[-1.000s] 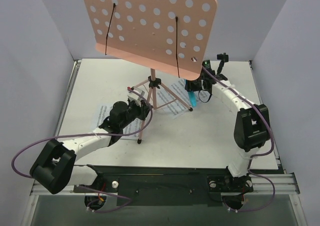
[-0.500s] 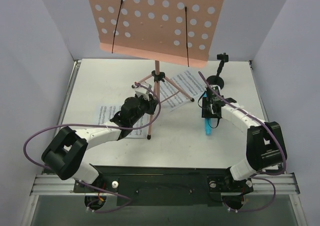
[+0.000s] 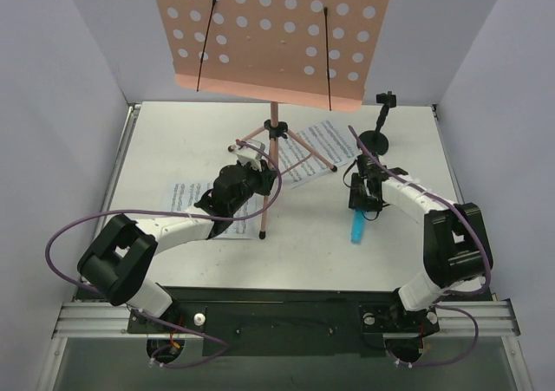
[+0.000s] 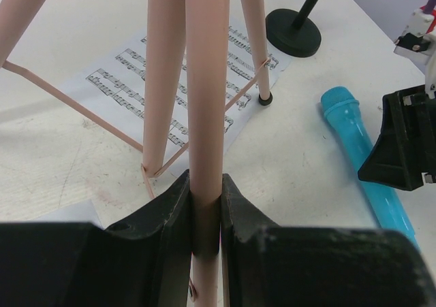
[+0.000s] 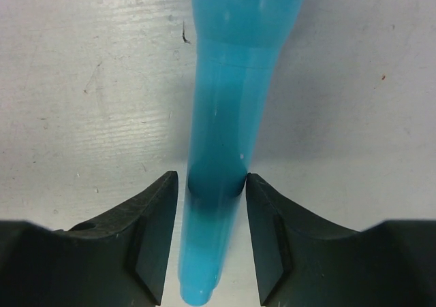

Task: Set up the instrument practice props

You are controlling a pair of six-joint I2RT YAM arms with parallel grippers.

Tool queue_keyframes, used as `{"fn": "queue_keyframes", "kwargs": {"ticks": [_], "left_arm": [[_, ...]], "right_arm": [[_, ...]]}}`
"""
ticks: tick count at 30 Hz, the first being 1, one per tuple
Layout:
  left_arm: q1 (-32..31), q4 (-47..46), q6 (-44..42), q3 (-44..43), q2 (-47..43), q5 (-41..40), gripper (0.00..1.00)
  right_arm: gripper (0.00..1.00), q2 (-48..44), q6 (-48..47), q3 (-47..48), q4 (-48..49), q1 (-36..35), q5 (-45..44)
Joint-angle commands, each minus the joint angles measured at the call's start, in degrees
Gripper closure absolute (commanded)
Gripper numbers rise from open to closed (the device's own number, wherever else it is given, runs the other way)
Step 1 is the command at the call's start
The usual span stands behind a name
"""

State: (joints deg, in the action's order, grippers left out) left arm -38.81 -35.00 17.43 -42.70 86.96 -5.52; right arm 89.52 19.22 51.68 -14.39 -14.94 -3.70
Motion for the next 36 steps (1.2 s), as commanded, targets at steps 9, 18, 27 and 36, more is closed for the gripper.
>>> {"fn": "queue_keyframes", "kwargs": {"ticks": [9,18,27,36], "left_arm": [[0.1,1.5,4.7,-3.0,0.9,1.5,1.00],[0.1,2.2,5.1,-4.5,-0.7,4.7,1.00],[0.8,4.5,2.8,-2.0,-3.7,8.6,1.00],[2.9,3.7,4.1,-1.2,-6.5,10.5,1.00]], "right_arm": [[0.46,-4.6,0.3,0.4,-3.1,0.4,-0.4],[0.44,-13.1,2.4,0.0,3.3,0.6,2.2],[0.44,3.0,3.4,16.8,3.7,0.7,3.2],[0.45,18.8,8.1,29.8,3.2,2.5,5.6]]}}
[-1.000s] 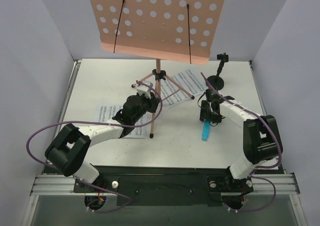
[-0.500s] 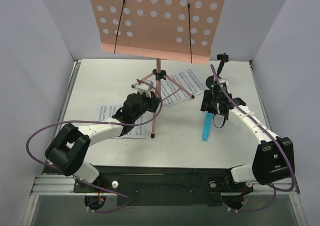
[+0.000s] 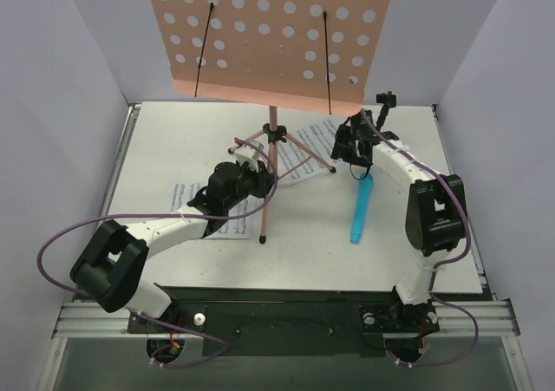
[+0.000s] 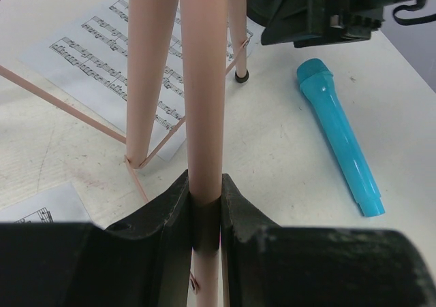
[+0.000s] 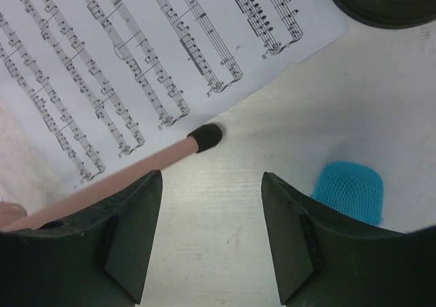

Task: Set up the instrument practice props

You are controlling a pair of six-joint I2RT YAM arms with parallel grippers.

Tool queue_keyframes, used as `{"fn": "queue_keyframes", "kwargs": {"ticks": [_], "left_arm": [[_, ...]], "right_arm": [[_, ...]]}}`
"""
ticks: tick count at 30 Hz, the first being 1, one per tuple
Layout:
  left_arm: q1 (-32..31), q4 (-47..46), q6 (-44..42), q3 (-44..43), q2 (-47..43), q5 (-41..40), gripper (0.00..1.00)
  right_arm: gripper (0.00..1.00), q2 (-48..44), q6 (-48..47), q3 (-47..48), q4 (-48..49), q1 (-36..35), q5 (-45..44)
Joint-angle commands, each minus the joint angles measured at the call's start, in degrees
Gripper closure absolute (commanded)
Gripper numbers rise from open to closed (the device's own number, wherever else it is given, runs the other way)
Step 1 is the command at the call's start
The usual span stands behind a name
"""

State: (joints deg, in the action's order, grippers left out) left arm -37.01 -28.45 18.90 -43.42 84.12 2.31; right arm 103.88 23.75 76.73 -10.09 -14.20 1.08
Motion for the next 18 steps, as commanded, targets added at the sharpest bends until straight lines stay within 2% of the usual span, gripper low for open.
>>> {"fn": "queue_keyframes", "kwargs": {"ticks": [1,11,18], "left_arm": [[1.2,-2.8,2.8,-0.5,-3.5,2.9,1.00],[1.9,-2.1,2.7,-1.8,-3.2,4.8,1.00],[2.6,-1.9,3.7,-2.7,-3.5,5.9,1.00]], "right_arm": [[0.45,5.6,4.6,5.4,-1.5,2.0,1.0],[0.45,15.7,7.5,15.1,-4.8,3.7,0.6],[0.44,21.0,6.2,21.1,-7.1,3.6,2.3]]}}
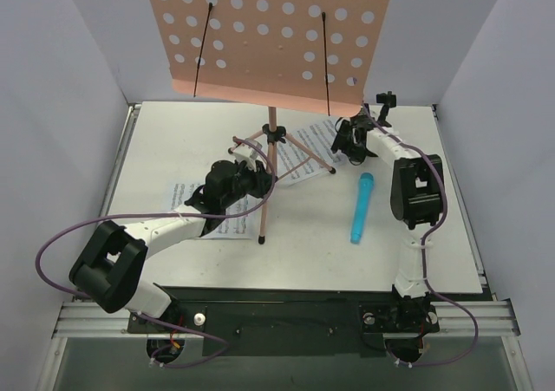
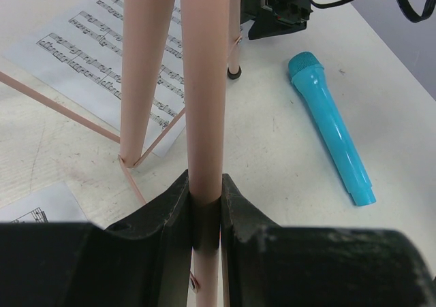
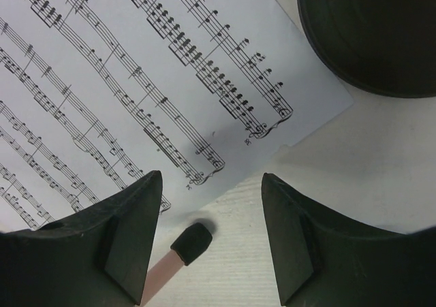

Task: Set up the instrument practice props

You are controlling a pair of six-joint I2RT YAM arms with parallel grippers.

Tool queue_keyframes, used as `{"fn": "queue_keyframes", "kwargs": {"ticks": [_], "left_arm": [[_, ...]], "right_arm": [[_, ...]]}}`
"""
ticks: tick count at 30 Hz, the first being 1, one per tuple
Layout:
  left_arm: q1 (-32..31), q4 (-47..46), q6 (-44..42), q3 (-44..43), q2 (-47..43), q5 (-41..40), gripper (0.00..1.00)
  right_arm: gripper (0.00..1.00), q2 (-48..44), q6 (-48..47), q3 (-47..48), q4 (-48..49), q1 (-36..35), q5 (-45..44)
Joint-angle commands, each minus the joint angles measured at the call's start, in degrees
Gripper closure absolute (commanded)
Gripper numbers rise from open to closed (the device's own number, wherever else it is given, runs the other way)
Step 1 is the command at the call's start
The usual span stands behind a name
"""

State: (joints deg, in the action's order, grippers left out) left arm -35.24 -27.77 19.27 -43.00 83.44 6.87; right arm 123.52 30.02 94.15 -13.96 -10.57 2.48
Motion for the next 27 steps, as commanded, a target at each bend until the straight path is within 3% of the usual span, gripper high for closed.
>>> {"fn": "queue_keyframes", "kwargs": {"ticks": [1,6,11,20,21,22,23,25,27], "left_arm": [[0.9,-2.5,3.3,-3.2,-2.8,1.5,1.00],[0.9,-2.5,3.7,-3.7,-2.7,1.9,1.00],[1.1,-2.6,4.1,-3.8,-3.1,2.4,1.00],[1.8,-1.9,4.5,-4.4,-2.5,4.5,1.00],[2.1,-1.9,4.6,-4.4,-2.1,5.2,0.84],[2.2,-1.9,4.7,-4.2,-1.7,5.9,0.75],[2.3,-1.9,4.7,-3.9,-1.6,5.9,0.54],[2.2,-2.5,4.9,-3.0,-2.0,5.9,0.38],[2.2,-2.6,4.7,-2.0,-3.3,5.9,0.34]], "right_arm": [[0.46,1.6,-0.3,3.6,-2.7,0.0,1.0],[0.51,1.2,-3.2,1.0,3.0,-0.6,3.9],[0.63,4.0,-5.5,5.3,0.2,-1.5,4.3],[0.65,8.5,-6.3,10.7,-4.9,-1.9,5.5],[0.65,8.5,-6.4,10.5,-4.9,-1.9,5.6],[0.65,8.6,-6.4,10.1,-4.7,-1.9,5.6],[0.65,8.7,-6.5,9.9,-4.7,-2.0,5.7],[0.65,8.8,-6.6,9.5,-4.6,-1.9,6.0],[0.65,8.8,-6.7,9.0,-4.4,-1.9,6.3]]}}
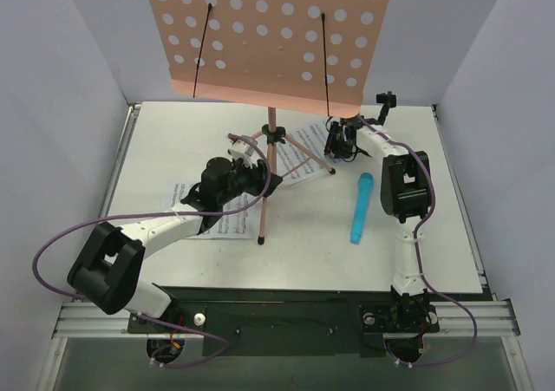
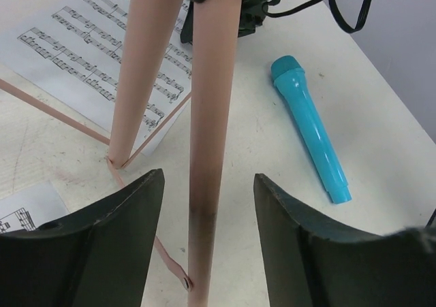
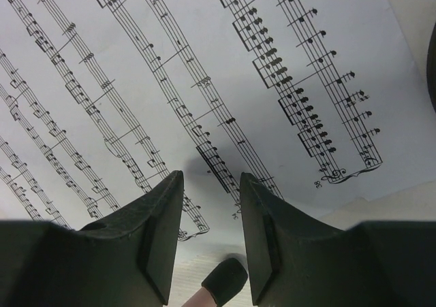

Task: Set up the instrument practice props

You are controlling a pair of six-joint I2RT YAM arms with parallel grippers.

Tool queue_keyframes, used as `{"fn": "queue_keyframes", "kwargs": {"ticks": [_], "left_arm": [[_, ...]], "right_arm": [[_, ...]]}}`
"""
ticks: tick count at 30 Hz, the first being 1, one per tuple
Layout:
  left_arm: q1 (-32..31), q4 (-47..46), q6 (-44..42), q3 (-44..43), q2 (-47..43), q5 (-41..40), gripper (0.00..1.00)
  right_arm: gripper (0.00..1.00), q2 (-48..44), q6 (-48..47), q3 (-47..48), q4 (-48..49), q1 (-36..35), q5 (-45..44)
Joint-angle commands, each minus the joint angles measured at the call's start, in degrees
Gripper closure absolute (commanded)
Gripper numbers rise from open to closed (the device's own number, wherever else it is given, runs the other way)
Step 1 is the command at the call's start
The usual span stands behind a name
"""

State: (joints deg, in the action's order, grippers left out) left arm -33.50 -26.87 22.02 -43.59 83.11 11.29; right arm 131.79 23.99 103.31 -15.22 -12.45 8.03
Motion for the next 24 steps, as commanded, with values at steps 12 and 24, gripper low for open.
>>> {"fn": "queue_keyframes", "kwargs": {"ticks": [12,24], "left_arm": [[0.4,-11.8,-8.3,1.0,-14.6,-3.8,0.28],[0.2,-32.5,-16.0,-6.0,-0.5,-3.9,0.25]], "right_arm": [[0.65,0.4,-1.4,-0.9,-2.7,0.1,2.8],[0.65,0.0,-2.1,-0.9,-3.1,0.2,3.4]]}}
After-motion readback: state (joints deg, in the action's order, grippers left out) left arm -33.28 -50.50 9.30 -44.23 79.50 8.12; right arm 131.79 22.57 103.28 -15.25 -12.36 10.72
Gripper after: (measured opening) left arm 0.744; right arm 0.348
